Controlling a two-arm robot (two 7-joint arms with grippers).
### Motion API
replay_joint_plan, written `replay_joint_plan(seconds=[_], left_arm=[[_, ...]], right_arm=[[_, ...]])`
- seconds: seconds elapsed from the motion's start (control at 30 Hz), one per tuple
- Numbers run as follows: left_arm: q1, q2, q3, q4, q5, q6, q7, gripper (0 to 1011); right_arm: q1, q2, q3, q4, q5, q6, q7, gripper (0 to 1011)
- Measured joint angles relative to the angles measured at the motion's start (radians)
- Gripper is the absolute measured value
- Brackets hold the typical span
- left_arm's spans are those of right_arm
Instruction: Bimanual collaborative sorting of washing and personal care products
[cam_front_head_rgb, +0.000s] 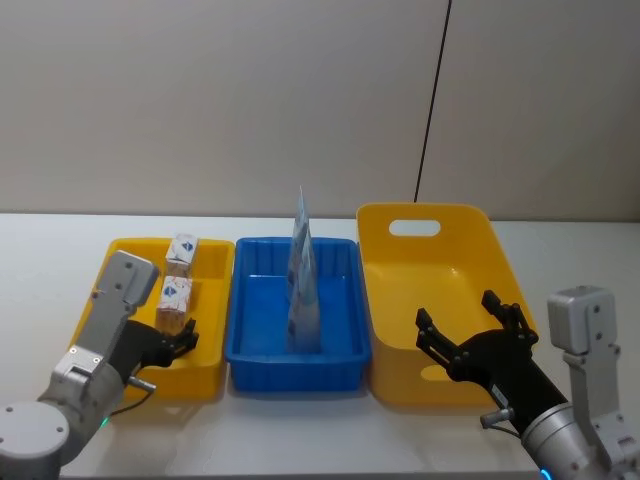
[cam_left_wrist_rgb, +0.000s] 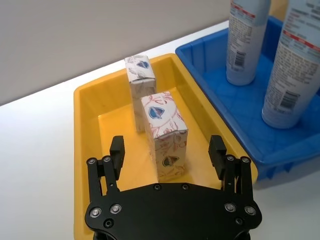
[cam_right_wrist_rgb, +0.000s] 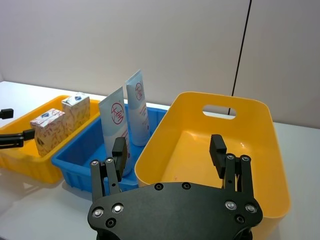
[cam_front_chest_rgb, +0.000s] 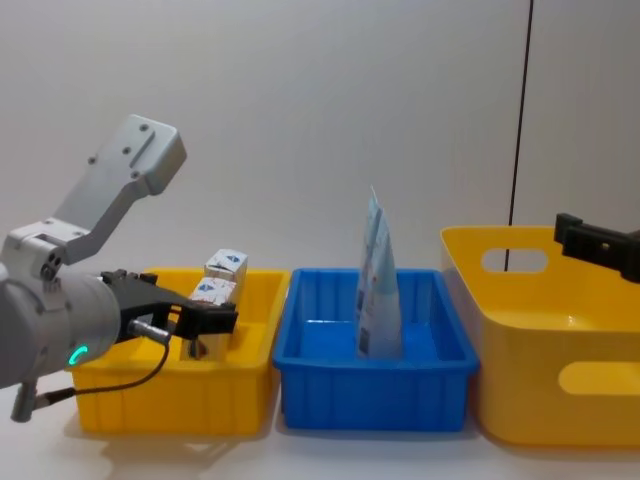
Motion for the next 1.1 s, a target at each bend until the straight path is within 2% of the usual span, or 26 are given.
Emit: replay_joint_plan(seconds=[0.4,1.1], left_arm=[[-0.021,-0.055,-0.029,0.068,-0.02,-0.048,0.012,1001],[-0.075,-0.105,-0.026,0.172,0.008,-0.064,0.016,1001]], right_arm=[[0.0,0.0,0.0,0.0,0.0,0.0,0.0,1000],[0.0,0.0,0.0,0.0,0.0,0.0,0.0,1000]])
